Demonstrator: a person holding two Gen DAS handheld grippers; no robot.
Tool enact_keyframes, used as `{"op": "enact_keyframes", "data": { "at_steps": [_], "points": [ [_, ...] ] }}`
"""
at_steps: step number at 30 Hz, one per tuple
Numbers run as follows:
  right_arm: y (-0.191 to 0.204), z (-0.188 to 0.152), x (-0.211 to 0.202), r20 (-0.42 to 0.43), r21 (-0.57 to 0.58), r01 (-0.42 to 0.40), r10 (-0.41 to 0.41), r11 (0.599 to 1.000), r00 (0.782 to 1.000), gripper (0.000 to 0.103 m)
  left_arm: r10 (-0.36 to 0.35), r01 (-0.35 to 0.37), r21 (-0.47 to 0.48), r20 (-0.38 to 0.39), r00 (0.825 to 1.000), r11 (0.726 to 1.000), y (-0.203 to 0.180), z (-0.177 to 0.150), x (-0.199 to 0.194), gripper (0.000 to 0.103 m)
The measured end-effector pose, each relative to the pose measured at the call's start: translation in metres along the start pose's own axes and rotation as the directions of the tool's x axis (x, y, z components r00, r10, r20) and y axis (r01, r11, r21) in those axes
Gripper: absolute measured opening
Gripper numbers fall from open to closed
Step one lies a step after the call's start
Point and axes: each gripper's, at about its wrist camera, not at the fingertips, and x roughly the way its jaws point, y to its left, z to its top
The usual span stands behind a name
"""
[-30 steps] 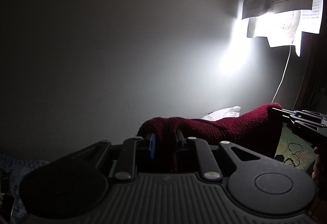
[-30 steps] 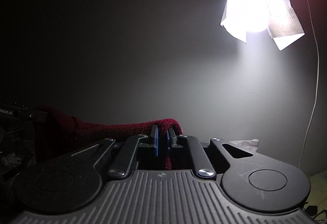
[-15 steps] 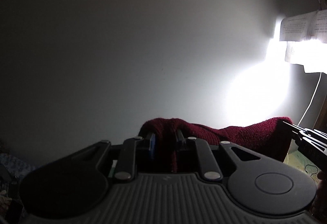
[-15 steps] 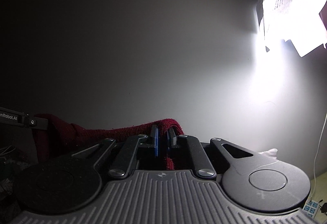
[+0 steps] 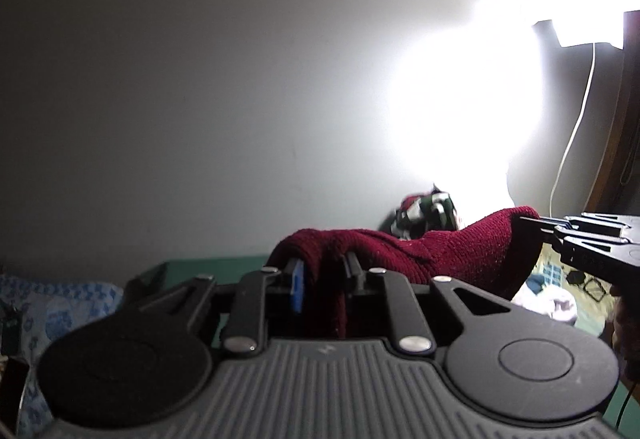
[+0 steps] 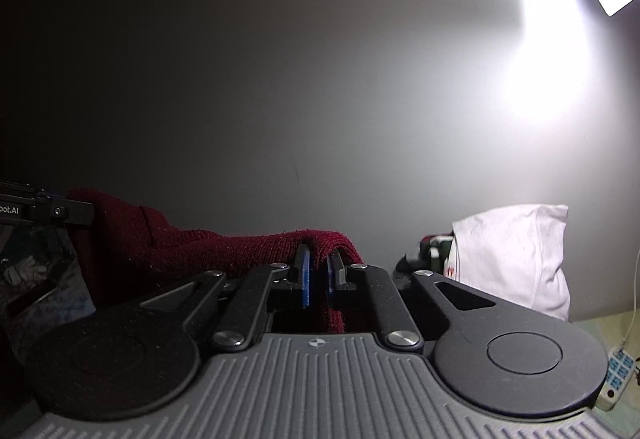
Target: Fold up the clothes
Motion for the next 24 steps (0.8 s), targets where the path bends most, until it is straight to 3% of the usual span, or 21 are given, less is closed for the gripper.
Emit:
{"op": "enact_keyframes", "data": {
  "at_steps": [4, 8, 12, 18, 22, 24],
  "points": [
    [-0.001, -0.054, 0.008, -0.119, 0.013, -0.005, 0.007, 1.0, 0.993, 0.008, -0.013, 0.014, 0.009, -0.114, 0.993, 1.0, -0.004, -0.055, 0.012, 0.017],
    [0.006, -0.099, 0.008, -0.194, 0.024, -0.003, 0.007, 1.0, 0.981, 0.008, -0.028, 0.027, -0.009, -0.178, 0.984, 1.0, 0.001, -0.107, 0.008, 0.018],
    [0.048, -0.145, -0.043, -0.26, 0.035, -0.018, 0.027, 0.999, 0.965, 0.008, -0.06, 0.057, -0.018, -0.232, 0.971, 0.998, -0.006, -0.146, 0.002, 0.018],
    [0.053, -0.176, -0.061, -0.366, 0.059, -0.029, 0.049, 0.998, 0.929, 0.008, -0.129, 0.135, 0.002, -0.294, 0.947, 0.991, -0.025, -0.196, -0.014, 0.019],
    [0.051, -0.195, -0.069, -0.43, 0.062, -0.014, 0.039, 0.998, 0.902, 0.01, -0.144, 0.156, 0.014, -0.31, 0.94, 0.988, -0.024, -0.215, -0.031, 0.029],
    [0.045, -0.193, -0.074, -0.433, 0.085, 0.003, 0.034, 0.996, 0.901, 0.012, -0.134, 0.144, 0.011, -0.311, 0.941, 0.99, -0.015, -0.218, -0.037, 0.033]
  ]
}}
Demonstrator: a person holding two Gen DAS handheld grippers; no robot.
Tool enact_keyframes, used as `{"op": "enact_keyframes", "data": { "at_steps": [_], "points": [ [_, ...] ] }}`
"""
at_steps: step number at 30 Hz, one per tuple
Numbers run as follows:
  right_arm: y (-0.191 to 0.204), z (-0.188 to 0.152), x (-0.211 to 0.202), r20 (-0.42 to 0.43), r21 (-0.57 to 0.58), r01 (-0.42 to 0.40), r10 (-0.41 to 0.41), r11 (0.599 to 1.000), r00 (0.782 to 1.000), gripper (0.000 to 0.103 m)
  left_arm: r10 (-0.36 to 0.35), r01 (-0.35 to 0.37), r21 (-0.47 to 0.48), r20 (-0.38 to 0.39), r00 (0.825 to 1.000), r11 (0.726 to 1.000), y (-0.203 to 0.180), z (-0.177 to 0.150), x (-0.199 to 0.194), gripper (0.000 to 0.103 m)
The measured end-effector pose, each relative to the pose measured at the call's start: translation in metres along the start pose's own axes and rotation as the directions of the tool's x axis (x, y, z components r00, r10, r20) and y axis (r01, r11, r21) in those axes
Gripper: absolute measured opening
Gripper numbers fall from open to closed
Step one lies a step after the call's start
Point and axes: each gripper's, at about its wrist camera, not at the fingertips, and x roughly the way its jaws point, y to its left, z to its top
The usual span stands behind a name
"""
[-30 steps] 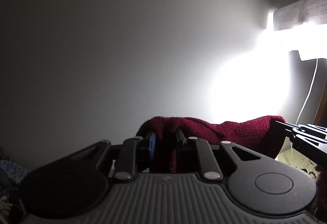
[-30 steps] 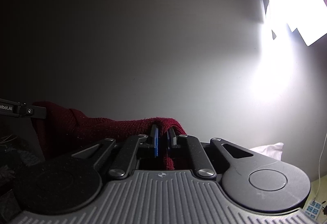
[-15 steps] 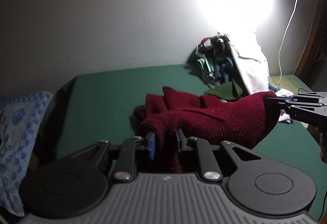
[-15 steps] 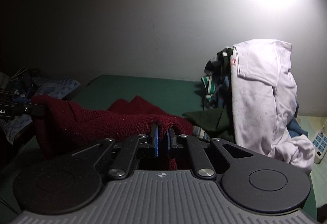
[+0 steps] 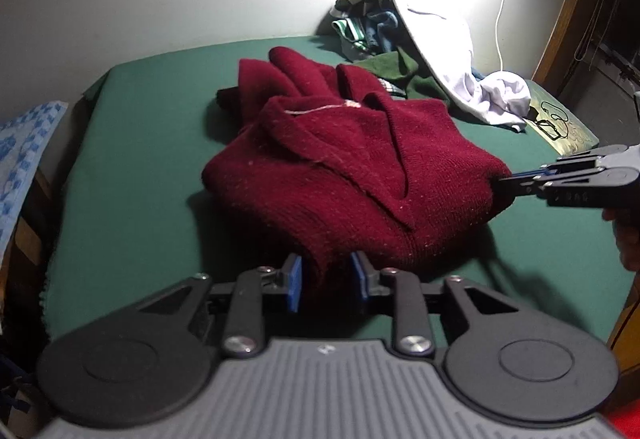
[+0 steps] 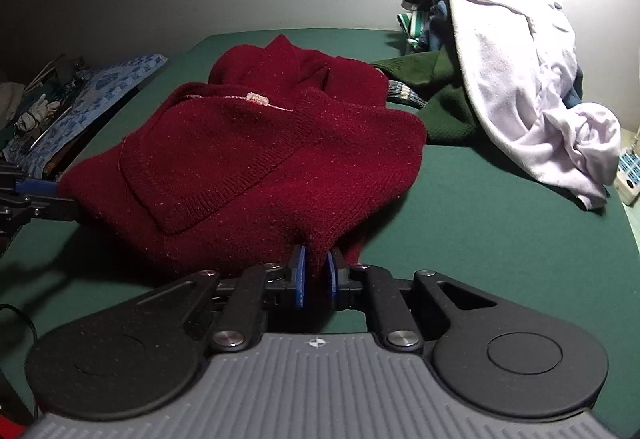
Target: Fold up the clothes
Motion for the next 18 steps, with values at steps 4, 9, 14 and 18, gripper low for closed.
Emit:
{"op": "enact_keyframes", "data": {
  "at_steps": [4, 9, 14, 18],
  "points": [
    [-0.011, 0.016, -0.007, 0.045, 0.058, 0.016, -0.018, 0.998, 0.999, 0.038, 0.015, -0.015, -0.015, 0.028, 0.999, 1.0, 0.02, 0.001, -0.013, 0.067],
    [-0.006, 0.042, 0.012, 0.072, 0.074, 0.062, -0.067, 0.995, 0.995, 0.042, 0.062, -0.059, -0.042, 0.068, 0.996, 0.997, 0.033, 0.032, 0.006, 0.087],
    [-0.015, 0.065, 0.043, 0.07, 0.147, 0.089, -0.1, 0.985, 0.993, 0.048, 0.056, -0.051, -0.132, 0.04, 0.998, 0.99, 0.056, 0.065, 0.053, 0.093],
    [-0.03, 0.079, 0.067, 0.068, 0.179, 0.15, -0.164, 0.972, 0.984, 0.056, 0.041, -0.039, -0.197, 0.008, 0.999, 0.98, 0.073, 0.081, 0.084, 0.091]
  ]
}}
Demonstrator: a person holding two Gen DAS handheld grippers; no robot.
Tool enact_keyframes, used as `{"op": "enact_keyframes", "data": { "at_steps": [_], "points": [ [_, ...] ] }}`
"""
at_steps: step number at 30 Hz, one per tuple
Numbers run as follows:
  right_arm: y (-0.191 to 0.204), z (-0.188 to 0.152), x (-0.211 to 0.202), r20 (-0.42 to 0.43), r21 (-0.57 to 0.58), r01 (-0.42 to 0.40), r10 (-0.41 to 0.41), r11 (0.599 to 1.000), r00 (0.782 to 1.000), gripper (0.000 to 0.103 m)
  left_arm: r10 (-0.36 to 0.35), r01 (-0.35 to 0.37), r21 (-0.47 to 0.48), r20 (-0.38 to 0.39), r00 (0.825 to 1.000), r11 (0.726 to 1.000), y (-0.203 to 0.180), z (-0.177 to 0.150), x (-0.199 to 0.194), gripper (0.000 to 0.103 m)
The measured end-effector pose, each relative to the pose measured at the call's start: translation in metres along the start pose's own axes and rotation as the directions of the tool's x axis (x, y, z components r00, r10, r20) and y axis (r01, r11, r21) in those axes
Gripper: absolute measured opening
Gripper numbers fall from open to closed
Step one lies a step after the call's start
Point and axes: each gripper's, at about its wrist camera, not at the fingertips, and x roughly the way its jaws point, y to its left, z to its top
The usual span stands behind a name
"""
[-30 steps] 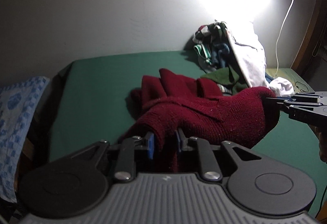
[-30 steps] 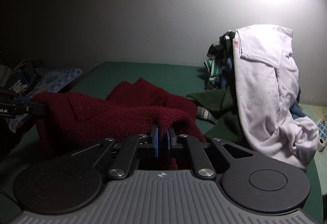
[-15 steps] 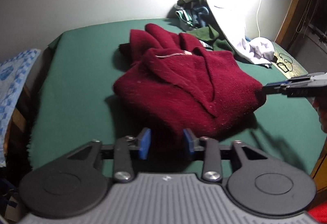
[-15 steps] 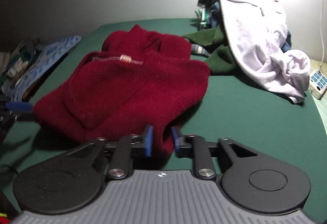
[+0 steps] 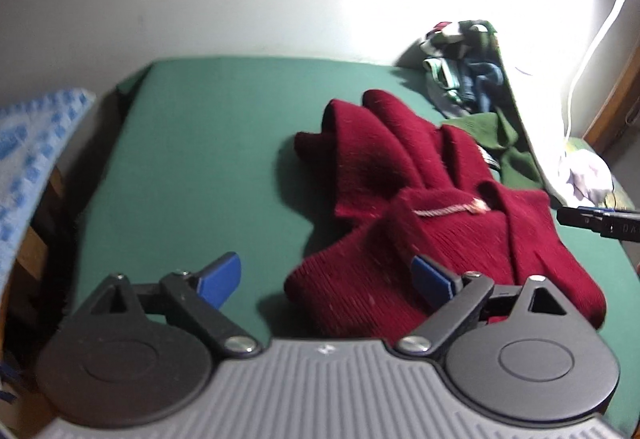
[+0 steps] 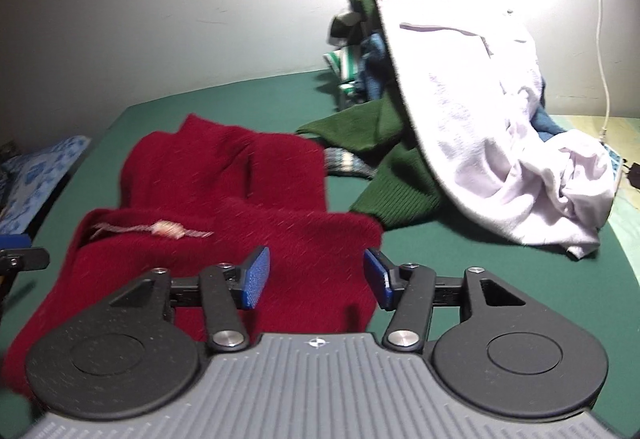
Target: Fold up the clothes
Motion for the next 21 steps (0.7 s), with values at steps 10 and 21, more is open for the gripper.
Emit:
{"op": "enact_keyframes", "data": {
  "at_steps": [10, 21],
  "points": [
    [-0.021, 0.004, 0.049, -0.094, 0.101, -0.039, 0.048, 0.994, 0.994, 0.037, -0.074, 0.073, -0.012, -0.064, 0.995, 0.997, -0.006, 0.004, 0.035, 0.063],
    [-0.018, 0.013, 0.012, 0.002, 0.027, -0.093, 0.093, 0.995, 0.996, 0.01, -0.068, 0.069, 0.039, -0.023, 0.997, 0.997, -0.026, 0.006, 0.012, 0.0]
  ]
}}
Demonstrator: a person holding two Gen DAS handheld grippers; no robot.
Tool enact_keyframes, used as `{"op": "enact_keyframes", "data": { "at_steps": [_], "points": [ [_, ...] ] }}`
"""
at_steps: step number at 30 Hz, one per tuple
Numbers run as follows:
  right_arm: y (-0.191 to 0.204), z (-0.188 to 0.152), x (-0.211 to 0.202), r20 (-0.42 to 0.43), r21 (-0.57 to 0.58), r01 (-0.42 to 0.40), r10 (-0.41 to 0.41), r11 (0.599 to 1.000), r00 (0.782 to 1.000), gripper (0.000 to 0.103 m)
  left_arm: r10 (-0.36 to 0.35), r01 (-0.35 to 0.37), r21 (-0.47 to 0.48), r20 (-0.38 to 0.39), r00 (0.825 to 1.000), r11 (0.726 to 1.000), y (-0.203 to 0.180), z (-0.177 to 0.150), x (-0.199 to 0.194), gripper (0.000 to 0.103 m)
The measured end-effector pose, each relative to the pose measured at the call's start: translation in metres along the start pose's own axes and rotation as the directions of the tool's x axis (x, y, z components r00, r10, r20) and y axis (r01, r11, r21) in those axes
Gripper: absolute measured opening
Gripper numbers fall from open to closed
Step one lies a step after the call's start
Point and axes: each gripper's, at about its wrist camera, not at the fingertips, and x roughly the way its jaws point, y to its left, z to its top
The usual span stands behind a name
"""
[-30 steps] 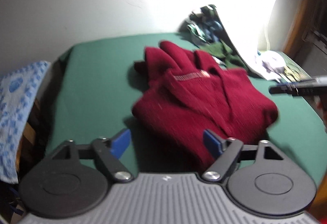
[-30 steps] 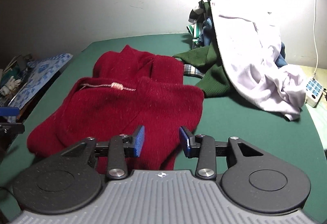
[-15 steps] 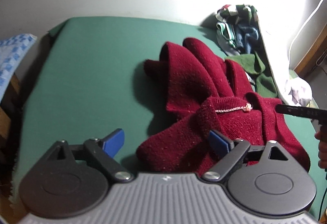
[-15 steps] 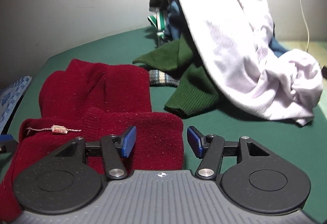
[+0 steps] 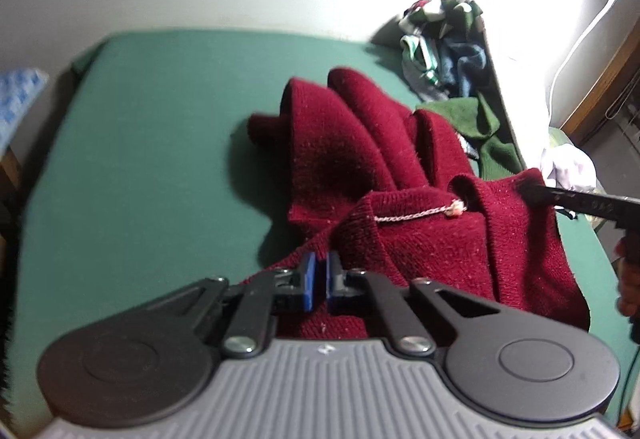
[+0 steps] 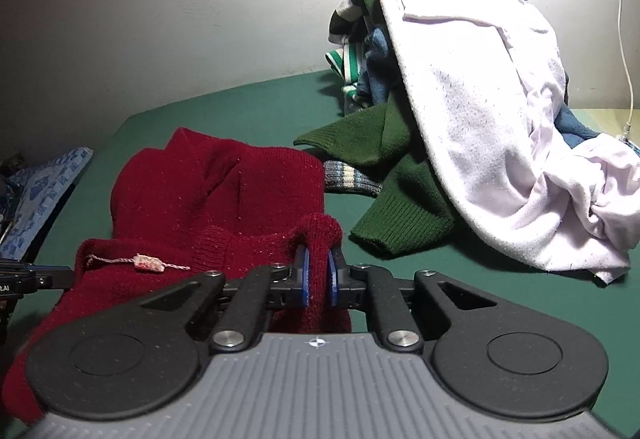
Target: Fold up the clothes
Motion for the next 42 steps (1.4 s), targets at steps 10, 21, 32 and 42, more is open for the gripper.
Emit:
{"op": "enact_keyframes", "data": {
  "at_steps": [10, 21, 32, 42],
  "points": [
    [0.005, -0.011, -0.084, 0.119, 0.02, -0.118, 0.115, 0.993, 0.986, 0.01, -0.061, 0.055, 0.088, 0.077, 0.995, 0.995, -0.015, -0.026, -0.072, 0.0],
    [0.017, -0.055, -0.14, 0.128, -0.065, -0.115, 0.123, 0.991, 0.984, 0.009, 0.003, -0.018, 0.125, 0.119, 0.993, 0.992, 0.022, -0.021, -0.037, 0.099],
    [0.013, -0.089, -0.147, 0.114, -0.025, -0.049, 0.052, 0.998, 0.992, 0.009, -0.048, 0.046, -0.039, -0.03, 0.998, 0.998, 0.031, -0.015, 0.026, 0.052],
    [-0.001, -0.096, -0.147, 0.111, 0.005, -0.055, 0.055, 0.998, 0.992, 0.009, 0.004, -0.003, -0.005, 0.096, 0.995, 1.0, 0.002, -0.026, -0.028, 0.008]
  ]
}}
